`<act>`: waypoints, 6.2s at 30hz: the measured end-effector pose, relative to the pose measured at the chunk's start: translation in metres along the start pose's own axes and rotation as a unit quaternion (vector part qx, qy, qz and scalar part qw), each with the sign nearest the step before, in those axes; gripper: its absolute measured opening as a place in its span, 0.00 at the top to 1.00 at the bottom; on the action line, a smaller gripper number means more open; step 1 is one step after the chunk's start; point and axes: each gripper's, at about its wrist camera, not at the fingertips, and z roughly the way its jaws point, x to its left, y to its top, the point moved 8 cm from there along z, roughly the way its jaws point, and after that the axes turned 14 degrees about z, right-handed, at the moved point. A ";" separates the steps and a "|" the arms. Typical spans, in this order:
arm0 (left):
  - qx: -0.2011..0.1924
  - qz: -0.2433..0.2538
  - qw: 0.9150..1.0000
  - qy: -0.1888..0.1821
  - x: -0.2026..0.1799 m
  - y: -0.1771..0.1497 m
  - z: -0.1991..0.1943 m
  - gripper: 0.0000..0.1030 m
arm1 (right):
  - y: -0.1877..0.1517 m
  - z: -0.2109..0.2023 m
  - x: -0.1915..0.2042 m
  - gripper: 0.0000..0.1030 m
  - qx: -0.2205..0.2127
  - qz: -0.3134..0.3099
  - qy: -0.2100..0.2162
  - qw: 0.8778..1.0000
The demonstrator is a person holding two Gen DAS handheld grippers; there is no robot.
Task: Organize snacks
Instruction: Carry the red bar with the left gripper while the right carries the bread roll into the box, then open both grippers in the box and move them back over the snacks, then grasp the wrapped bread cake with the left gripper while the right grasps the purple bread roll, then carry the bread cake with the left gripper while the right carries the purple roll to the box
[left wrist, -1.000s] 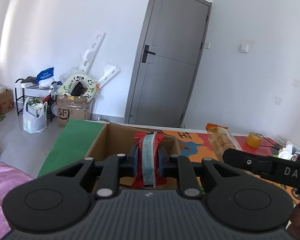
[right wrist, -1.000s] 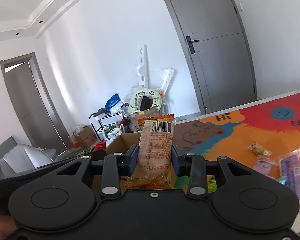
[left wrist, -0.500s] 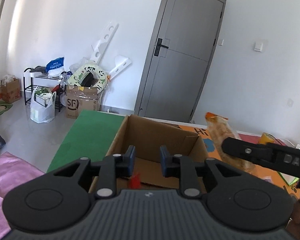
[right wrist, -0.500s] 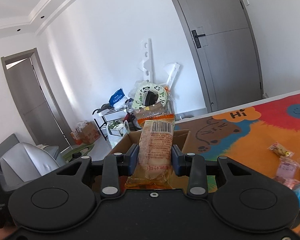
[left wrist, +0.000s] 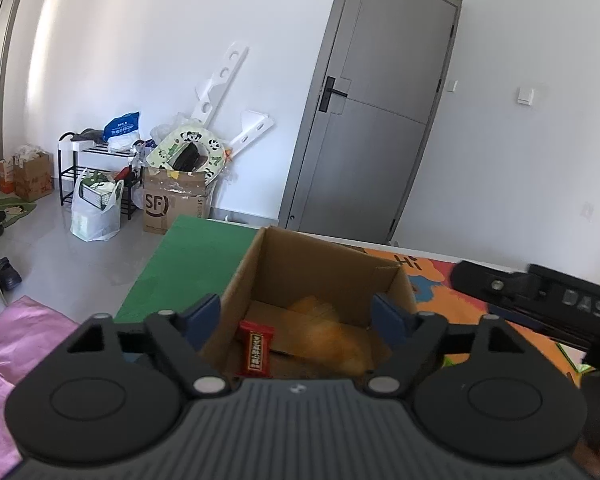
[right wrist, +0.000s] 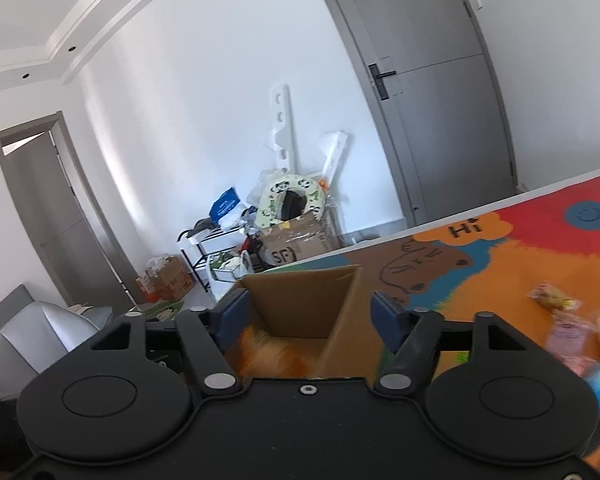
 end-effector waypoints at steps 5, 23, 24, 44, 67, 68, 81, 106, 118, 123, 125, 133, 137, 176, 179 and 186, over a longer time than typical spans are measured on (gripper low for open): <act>0.008 -0.001 1.000 -0.009 -0.011 -0.006 -0.004 0.13 | 0.004 -0.027 -0.016 0.18 -0.017 0.012 -0.010 1.000; 0.035 0.028 0.999 -0.028 -0.055 -0.016 -0.026 0.05 | 0.010 -0.091 -0.060 0.00 -0.024 0.025 -0.031 0.999; 0.036 0.030 0.998 -0.031 -0.058 -0.016 -0.028 0.05 | 0.011 -0.093 -0.061 0.00 -0.025 0.025 -0.033 0.999; 0.018 0.071 0.990 -0.117 -0.146 -0.014 -0.053 0.05 | 0.013 -0.151 -0.124 0.00 -0.034 0.048 -0.063 0.996; 0.070 0.080 0.984 -0.146 -0.194 -0.052 0.004 0.05 | 0.000 -0.133 -0.189 0.14 -0.015 0.076 -0.116 0.990; 0.074 0.082 0.983 -0.146 -0.195 -0.055 0.007 0.05 | -0.002 -0.130 -0.192 0.17 -0.011 0.074 -0.119 0.990; 0.127 0.101 0.978 -0.130 -0.212 -0.085 0.056 0.06 | -0.014 -0.092 -0.218 0.27 0.023 0.076 -0.134 0.988; 0.116 0.125 0.977 -0.131 -0.222 -0.095 0.062 0.50 | -0.024 -0.060 -0.218 0.70 0.052 0.045 -0.139 0.988; 0.101 0.118 0.978 -0.142 -0.225 -0.094 0.044 0.50 | -0.039 -0.103 -0.216 0.72 0.043 0.045 -0.150 0.987; 0.096 0.121 0.975 -0.157 -0.229 -0.095 0.036 0.50 | -0.045 -0.122 -0.218 0.71 0.040 0.050 -0.165 0.984; 0.093 0.118 0.976 -0.159 -0.228 -0.094 0.032 0.50 | -0.043 -0.126 -0.218 0.69 0.035 0.048 -0.174 0.983; 0.089 0.115 0.978 -0.147 -0.213 -0.092 0.028 0.50 | -0.040 -0.114 -0.219 0.49 0.021 0.048 -0.187 0.981; 0.092 0.113 0.979 -0.141 -0.209 -0.092 0.033 0.50 | -0.042 -0.105 -0.226 0.47 0.021 0.063 -0.191 0.979; -0.009 0.092 0.987 -0.134 -0.169 -0.026 -0.032 0.50 | -0.006 -0.121 -0.128 0.70 -0.044 0.004 -0.113 0.993; -0.018 0.088 0.988 -0.130 -0.163 -0.020 -0.038 0.50 | -0.003 -0.122 -0.117 0.70 -0.050 -0.004 -0.107 0.993; -0.038 0.079 0.989 -0.120 -0.147 -0.005 -0.049 0.50 | 0.005 -0.120 -0.092 0.70 -0.060 -0.020 -0.085 0.994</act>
